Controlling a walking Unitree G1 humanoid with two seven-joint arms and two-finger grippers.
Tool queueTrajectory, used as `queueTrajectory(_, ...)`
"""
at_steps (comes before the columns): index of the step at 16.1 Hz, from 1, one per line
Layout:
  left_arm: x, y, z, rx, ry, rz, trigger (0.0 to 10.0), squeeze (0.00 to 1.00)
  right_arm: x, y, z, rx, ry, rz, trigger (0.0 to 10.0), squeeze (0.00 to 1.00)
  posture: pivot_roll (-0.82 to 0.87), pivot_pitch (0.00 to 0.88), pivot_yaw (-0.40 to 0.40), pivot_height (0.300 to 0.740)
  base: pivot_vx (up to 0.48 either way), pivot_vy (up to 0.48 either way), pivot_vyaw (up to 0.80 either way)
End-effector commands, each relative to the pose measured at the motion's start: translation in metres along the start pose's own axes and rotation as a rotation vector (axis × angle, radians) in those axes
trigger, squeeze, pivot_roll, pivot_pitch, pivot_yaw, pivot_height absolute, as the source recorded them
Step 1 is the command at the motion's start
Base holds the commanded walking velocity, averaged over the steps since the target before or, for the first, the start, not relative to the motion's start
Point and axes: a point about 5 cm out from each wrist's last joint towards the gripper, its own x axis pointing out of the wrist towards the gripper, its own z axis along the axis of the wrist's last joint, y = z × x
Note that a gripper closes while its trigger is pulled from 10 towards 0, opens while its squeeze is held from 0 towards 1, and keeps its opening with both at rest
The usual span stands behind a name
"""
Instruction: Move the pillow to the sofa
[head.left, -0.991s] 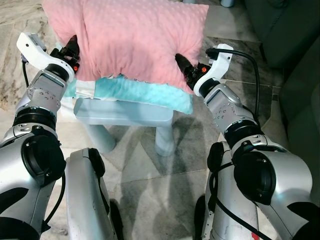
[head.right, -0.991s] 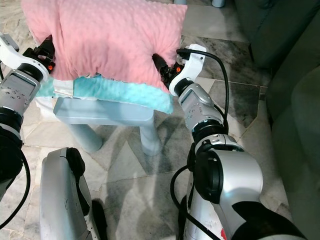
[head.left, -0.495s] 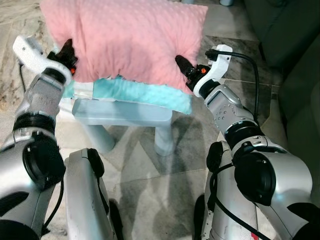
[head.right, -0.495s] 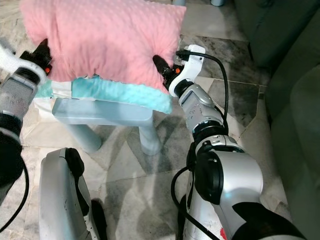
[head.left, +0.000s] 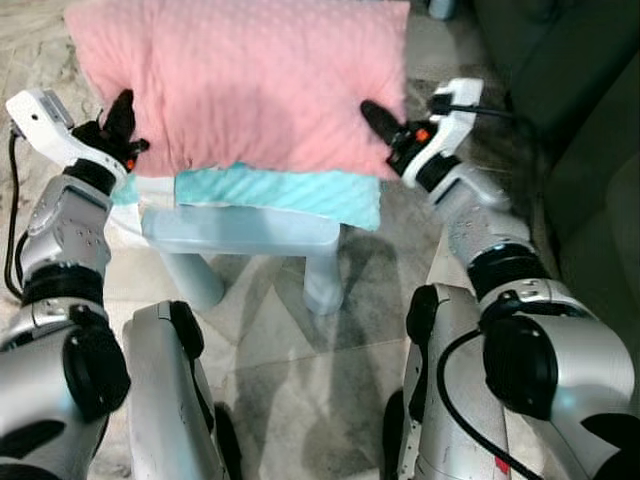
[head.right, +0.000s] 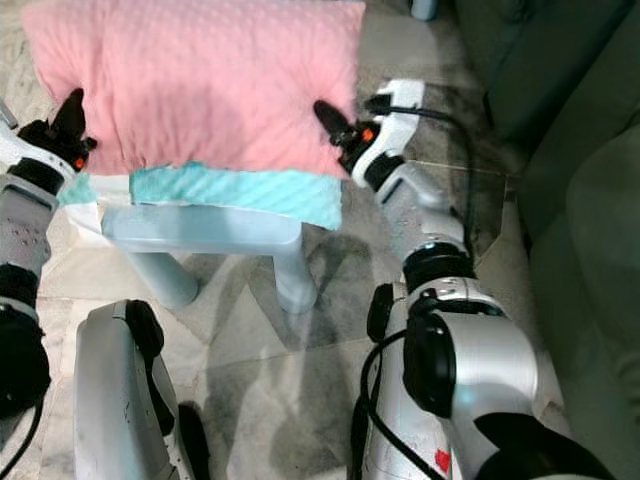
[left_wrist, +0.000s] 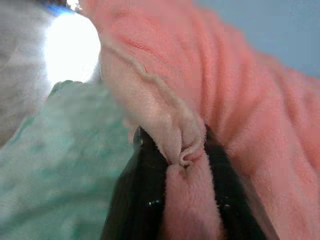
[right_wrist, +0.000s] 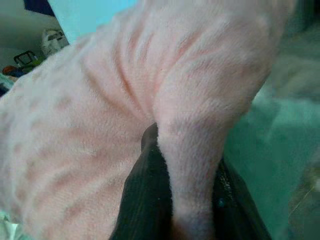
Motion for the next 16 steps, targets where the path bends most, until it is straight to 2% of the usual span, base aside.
queueTrajectory(1, -0.001, -0.007, 0.009, 0.129, -0.059, -0.045, 0.0, 0.0, -0.007, -0.003, 0.013, -0.068, -0.046, 0.01, 0.0, 0.0, -0.1, 0.043, -0.001, 0.33, 0.0, 0.0, 0.0)
queueTrajectory(2, -0.001, -0.007, 0.01, 0.147, -0.069, -0.044, 0.0, 0.0, -0.009, -0.004, 0.014, -0.078, -0.053, 0.004, 0.0, 0.0, -0.1, 0.043, -0.001, 0.33, 0.0, 0.0, 0.0)
queueTrajectory(3, -0.006, -0.005, 0.01, 0.178, -0.089, -0.017, 0.0, 0.0, -0.018, -0.007, 0.014, -0.114, -0.069, -0.017, 0.0, 0.0, -0.13, 0.0, 0.006, 0.33, 0.0, 0.0, 0.0)
queueTrajectory(6, -0.026, -0.003, -0.007, 0.163, -0.091, 0.032, 0.0, 0.0, -0.05, -0.008, 0.007, -0.215, -0.084, -0.088, 0.0, 0.0, -0.14, 0.0, 0.012, 0.33, 0.0, 0.0, 0.0)
queueTrajectory(7, -0.045, -0.008, -0.032, 0.186, -0.064, 0.063, 0.0, 0.0, -0.076, -0.009, -0.002, -0.277, -0.078, -0.173, 0.0, 0.0, -0.14, 0.0, 0.015, 0.33, 0.0, 0.0, 0.0)
queueTrajectory(9, -0.064, -0.023, -0.062, 0.209, -0.017, 0.069, 0.0, 0.0, -0.104, -0.009, -0.022, -0.275, -0.044, -0.259, 0.0, 0.0, -0.15, 0.0, 0.024, 0.33, 0.0, 0.0, 0.0)
queueTrajectory(11, -0.072, -0.029, -0.073, 0.177, 0.003, 0.092, 0.0, 0.0, -0.116, -0.007, -0.03, -0.31, -0.015, -0.277, 0.0, 0.0, -0.15, 0.0, 0.025, 0.33, 0.0, 0.0, 0.0)
queueTrajectory(12, -0.085, -0.038, -0.085, 0.146, 0.038, 0.092, 0.0, 0.0, -0.129, 0.0, -0.037, -0.313, 0.015, -0.292, 0.0, 0.0, -0.15, 0.0, 0.03, 0.33, 0.0, 0.0, 0.0)
queueTrajectory(13, -0.094, -0.044, -0.089, 0.138, 0.047, 0.079, 0.0, 0.0, -0.136, 0.005, -0.041, -0.322, 0.038, -0.296, 0.0, 0.0, -0.15, 0.0, 0.031, 0.33, 0.0, 0.0, 0.0)
queueTrajectory(14, -0.116, -0.046, -0.096, 0.175, 0.11, 0.065, 0.0, 0.0, -0.153, 0.011, -0.049, -0.356, 0.078, -0.329, 0.0, 0.0, -0.14, 0.0, 0.035, 0.33, 0.0, 0.0, 0.0)
queueTrajectory(15, -0.129, -0.044, -0.099, 0.186, 0.147, 0.068, 0.0, 0.0, -0.162, 0.014, -0.053, -0.393, 0.091, -0.343, 0.0, 0.0, -0.14, 0.0, 0.036, 0.33, 0.0, 0.0, 0.0)
queueTrajectory(16, -0.134, -0.043, -0.1, 0.194, 0.16, 0.075, 0.0, 0.0, -0.166, 0.017, -0.053, -0.409, 0.097, -0.348, 0.0, 0.0, -0.14, 0.0, 0.038, 0.33, 0.0, 0.0, 0.0)
